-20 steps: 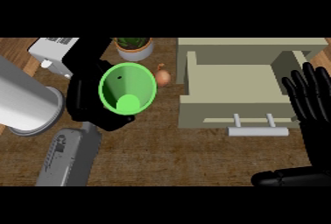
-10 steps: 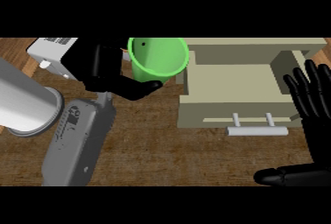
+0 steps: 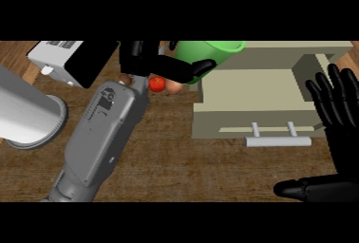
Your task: Pick up the cup, place it into the drawer and close the drawer
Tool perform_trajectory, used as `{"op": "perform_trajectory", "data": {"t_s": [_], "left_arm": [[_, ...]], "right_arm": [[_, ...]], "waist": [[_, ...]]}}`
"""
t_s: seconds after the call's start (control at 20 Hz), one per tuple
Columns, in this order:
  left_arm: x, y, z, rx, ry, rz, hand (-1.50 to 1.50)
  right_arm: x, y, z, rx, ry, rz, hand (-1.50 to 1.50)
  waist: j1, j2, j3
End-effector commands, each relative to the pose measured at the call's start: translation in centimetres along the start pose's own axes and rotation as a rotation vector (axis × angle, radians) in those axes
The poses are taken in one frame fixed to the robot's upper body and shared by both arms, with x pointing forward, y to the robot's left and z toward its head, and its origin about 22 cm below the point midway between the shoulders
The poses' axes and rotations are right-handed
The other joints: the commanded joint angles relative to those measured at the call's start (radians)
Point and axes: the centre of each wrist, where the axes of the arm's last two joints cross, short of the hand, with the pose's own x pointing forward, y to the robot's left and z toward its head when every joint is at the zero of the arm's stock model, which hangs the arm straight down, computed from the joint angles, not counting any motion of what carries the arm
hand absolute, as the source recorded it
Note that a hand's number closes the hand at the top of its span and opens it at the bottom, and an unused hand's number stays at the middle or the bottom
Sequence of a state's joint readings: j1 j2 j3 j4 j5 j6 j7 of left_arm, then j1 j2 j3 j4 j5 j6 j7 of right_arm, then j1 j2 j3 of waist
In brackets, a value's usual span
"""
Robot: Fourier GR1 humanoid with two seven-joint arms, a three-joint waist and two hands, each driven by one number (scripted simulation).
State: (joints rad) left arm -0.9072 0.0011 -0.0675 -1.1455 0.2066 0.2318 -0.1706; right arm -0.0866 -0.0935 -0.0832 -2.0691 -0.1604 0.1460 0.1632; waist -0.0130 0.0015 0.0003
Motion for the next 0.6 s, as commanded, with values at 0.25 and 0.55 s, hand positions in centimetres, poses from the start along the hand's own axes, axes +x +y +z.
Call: {"op": "perform_trajectory", "data": {"t_s": [0.25, 0.55], "left_arm": [[-2.2, -2.4, -2.7, -0.002, 0.081, -0.025, 1.5], [-3.3, -4.5, -3.7, 0.023, 0.098, -0.092, 1.5]], "right_arm": [[0.2, -1.6, 0.4, 0.008, 0.013, -0.005, -1.5], [-1.2, -0.3, 0.3, 0.036, -0.009, 0.006, -1.5]], "waist": [[-0.011, 0.003, 0.0], [-0.033, 0.008, 0.0]]}}
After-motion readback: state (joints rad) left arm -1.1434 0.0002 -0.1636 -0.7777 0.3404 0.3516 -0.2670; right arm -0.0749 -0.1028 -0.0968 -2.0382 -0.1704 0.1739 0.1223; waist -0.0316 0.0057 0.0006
